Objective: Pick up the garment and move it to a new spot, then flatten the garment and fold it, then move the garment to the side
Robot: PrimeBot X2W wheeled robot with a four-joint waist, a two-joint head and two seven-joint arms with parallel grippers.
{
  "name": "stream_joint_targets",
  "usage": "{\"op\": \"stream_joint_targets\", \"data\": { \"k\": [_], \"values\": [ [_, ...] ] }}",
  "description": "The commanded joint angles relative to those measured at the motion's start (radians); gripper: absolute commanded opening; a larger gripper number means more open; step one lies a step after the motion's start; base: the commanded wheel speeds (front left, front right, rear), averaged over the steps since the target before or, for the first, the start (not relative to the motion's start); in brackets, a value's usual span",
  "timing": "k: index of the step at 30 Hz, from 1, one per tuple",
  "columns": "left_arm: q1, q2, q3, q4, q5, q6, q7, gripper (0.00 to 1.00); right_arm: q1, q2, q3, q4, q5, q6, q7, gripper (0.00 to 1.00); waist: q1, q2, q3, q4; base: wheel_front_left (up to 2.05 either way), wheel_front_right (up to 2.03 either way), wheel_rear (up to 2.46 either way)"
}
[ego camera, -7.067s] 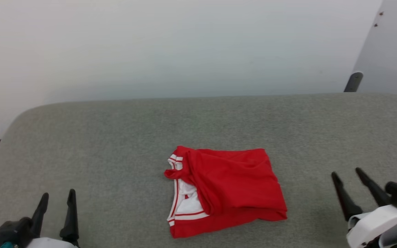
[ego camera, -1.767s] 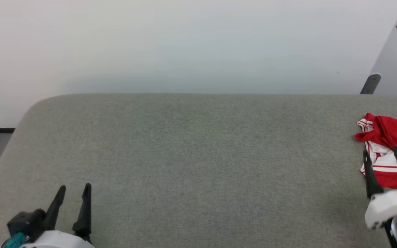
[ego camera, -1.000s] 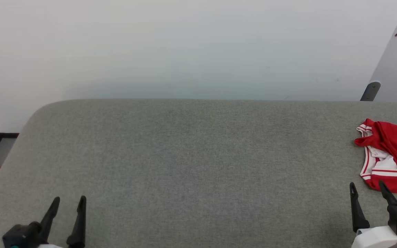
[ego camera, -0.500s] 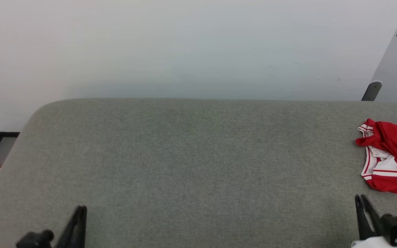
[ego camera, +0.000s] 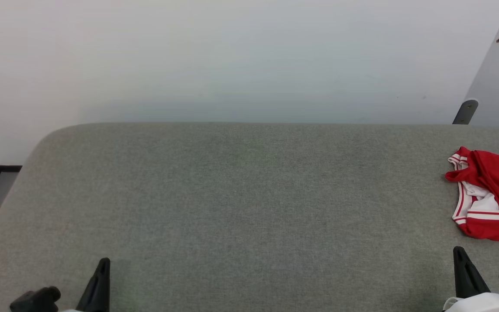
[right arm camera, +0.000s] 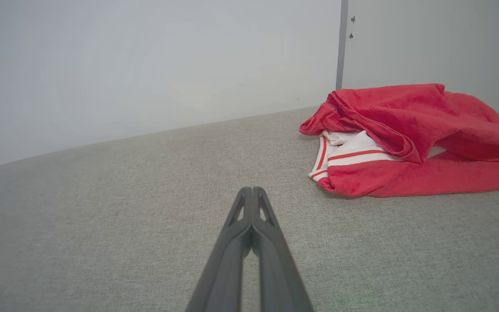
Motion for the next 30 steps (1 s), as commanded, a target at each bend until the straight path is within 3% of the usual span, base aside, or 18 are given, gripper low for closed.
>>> {"op": "stream_joint_targets", "data": {
  "k": [1,30],
  "values": [
    [-0.03,0.005,0.011,-0.016,-0.034,-0.001,0.007,0.0,-0.029,-0.002,0.004,-0.022,0.048,0.0,0.008,0.0,0.0,-0.0001,0.001,-0.001,0.0,0.0,0.0],
    [-0.082,-0.074,0.054,-0.023,-0.391,-0.002,0.119,0.0,-0.05,0.011,0.018,-0.058,0.552,0.0,0.112,0.0,0.0,-0.0001,0.015,-0.015,0.0,0.0,0.0]
  ]
}}
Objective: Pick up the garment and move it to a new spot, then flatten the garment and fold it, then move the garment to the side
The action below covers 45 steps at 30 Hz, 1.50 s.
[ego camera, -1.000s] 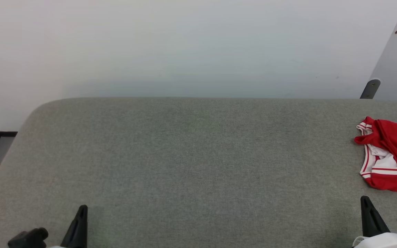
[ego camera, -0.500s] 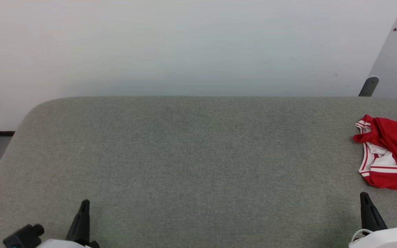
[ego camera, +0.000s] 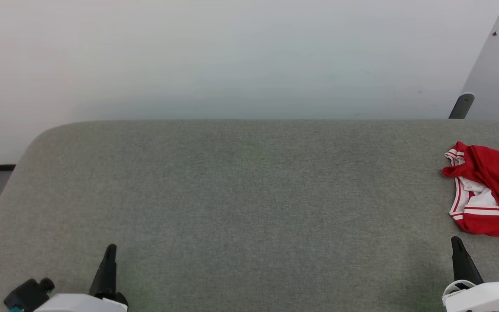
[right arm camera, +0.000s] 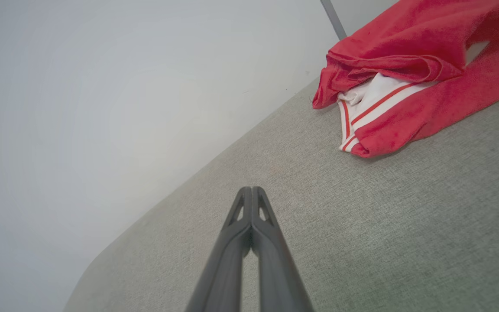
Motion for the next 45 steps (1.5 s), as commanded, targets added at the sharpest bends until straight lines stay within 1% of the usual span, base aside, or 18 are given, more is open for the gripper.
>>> {"op": "stream_joint_targets", "data": {
  "k": [1,24,45],
  "values": [
    [-0.025,0.002,0.009,-0.014,-0.027,-0.002,0.008,0.0,-0.028,0.0,0.0,-0.018,0.039,0.0,0.006,0.0,0.0001,-0.0001,0.001,-0.001,0.0,0.0,0.0],
    [-0.058,-0.048,0.036,-0.017,-0.251,-0.003,0.079,0.0,-0.042,0.008,0.006,-0.036,0.353,0.0,0.077,0.0,0.0001,-0.0001,0.012,-0.012,0.0,0.0,0.0],
    [-0.079,-0.083,0.054,-0.019,-0.403,-0.004,0.128,0.0,-0.051,0.014,0.01,-0.048,0.566,-0.001,0.124,0.0,0.0001,-0.0001,0.022,-0.022,0.0,0.0,0.0]
  ]
}}
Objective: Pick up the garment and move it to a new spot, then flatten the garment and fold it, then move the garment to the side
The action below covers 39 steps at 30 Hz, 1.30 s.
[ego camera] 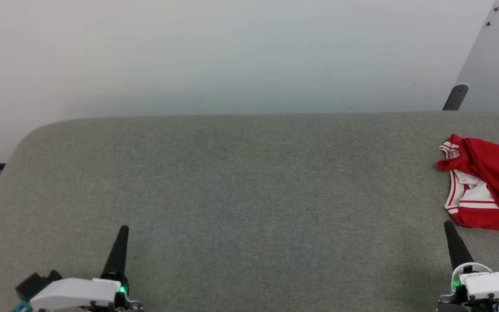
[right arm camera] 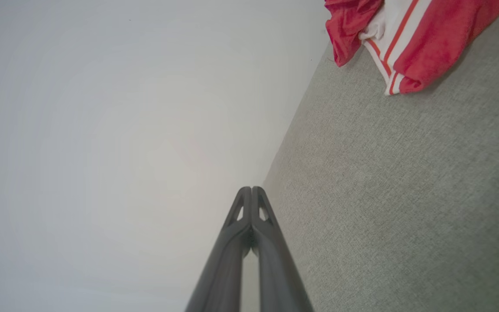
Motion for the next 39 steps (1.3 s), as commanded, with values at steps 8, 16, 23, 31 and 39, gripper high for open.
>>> {"op": "stream_joint_targets", "data": {
  "k": [8,16,23,31,39],
  "values": [
    [-0.022,-0.012,0.011,-0.007,-0.065,-0.004,0.022,0.0,-0.019,0.003,0.004,-0.014,0.089,0.0,0.021,0.0,0.0,0.0,0.004,-0.004,0.0,0.0,0.0],
    [-0.03,-0.023,0.017,-0.008,-0.116,-0.005,0.037,0.0,-0.023,0.005,0.005,-0.017,0.16,0.0,0.036,0.0,0.0,0.0,0.008,-0.008,0.0,0.0,0.0],
    [-0.034,-0.034,0.022,-0.008,-0.159,-0.005,0.05,0.0,-0.026,0.007,0.007,-0.021,0.22,0.0,0.051,0.0,0.0,0.0,0.011,-0.011,0.0,0.0,0.0],
    [-0.041,-0.044,0.028,-0.008,-0.205,-0.005,0.066,0.0,-0.03,0.009,0.008,-0.024,0.284,0.0,0.064,0.0,0.0,0.0,0.015,-0.015,0.0,0.0,0.0],
    [-0.044,-0.048,0.03,-0.008,-0.226,-0.005,0.073,0.0,-0.026,0.01,0.009,-0.026,0.315,-0.001,0.071,0.0,0.0,0.0,0.017,-0.017,0.0,0.0,0.0]
  ]
}}
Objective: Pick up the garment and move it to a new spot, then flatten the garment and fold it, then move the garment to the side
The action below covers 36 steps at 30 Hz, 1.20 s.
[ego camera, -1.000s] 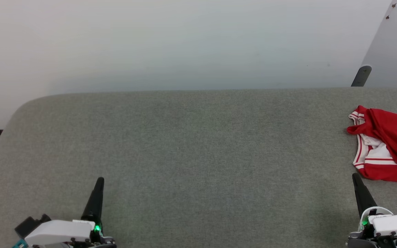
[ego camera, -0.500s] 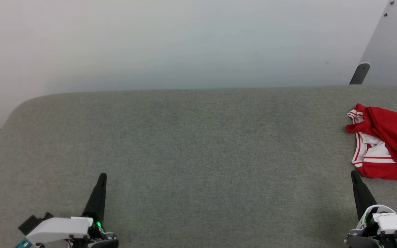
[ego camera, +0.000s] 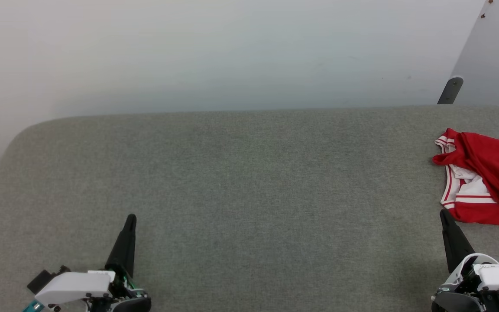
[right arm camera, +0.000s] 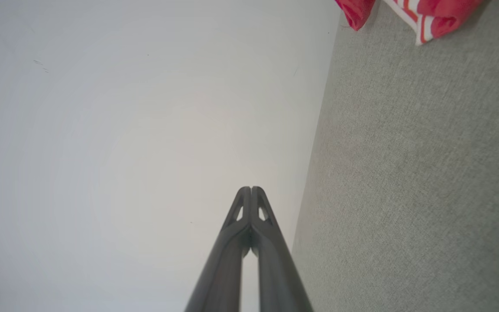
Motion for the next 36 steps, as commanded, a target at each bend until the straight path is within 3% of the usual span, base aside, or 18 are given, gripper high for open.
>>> {"op": "stream_joint_targets", "data": {
  "k": [1,36],
  "values": [
    [-0.01,0.0,0.003,-0.002,-0.003,-0.005,0.003,0.0,-0.003,0.004,0.004,-0.004,0.003,0.0,0.003,0.0,-0.0001,0.0,0.0,0.0,0.0,0.0,0.0],
    [-0.009,0.0,0.002,-0.002,-0.003,-0.005,0.002,0.0,-0.003,0.004,0.004,-0.004,0.003,0.0,0.002,0.0,-0.0001,0.0,0.0,0.0,0.0,0.0,0.0]
  ]
}}
